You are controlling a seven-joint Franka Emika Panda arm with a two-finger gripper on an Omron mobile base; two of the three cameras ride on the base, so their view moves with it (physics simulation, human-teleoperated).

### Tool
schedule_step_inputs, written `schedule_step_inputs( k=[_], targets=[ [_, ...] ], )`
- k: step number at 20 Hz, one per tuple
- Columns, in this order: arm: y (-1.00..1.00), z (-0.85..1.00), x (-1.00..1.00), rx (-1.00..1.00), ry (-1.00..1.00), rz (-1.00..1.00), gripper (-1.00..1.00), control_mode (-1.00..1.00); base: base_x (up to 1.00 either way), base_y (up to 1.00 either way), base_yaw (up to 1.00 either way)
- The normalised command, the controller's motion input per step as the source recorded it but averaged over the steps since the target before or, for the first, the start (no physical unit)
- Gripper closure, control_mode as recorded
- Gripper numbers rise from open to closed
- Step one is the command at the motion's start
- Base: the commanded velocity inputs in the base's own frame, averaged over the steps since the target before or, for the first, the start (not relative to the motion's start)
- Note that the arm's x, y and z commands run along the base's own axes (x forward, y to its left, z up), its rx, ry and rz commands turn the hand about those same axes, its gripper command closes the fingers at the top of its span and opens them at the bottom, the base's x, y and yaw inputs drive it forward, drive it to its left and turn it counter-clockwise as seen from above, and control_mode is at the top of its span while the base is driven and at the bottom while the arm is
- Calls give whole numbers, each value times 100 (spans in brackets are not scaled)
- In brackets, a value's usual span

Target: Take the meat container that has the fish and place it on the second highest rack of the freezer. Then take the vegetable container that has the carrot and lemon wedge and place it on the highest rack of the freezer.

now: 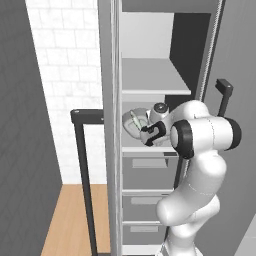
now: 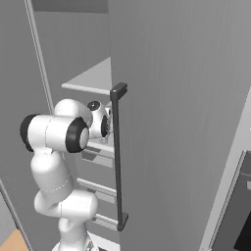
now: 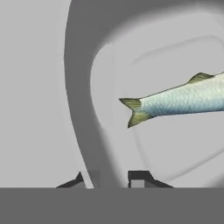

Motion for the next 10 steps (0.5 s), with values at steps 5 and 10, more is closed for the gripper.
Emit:
schedule_step_inputs(
  k=[5,10],
  targets=[
    [0,-44,22,0,0,-5,100,-100,0,0,0],
    [2,-44,18,0,0,-5,100,-100,0,0,0]
  ],
)
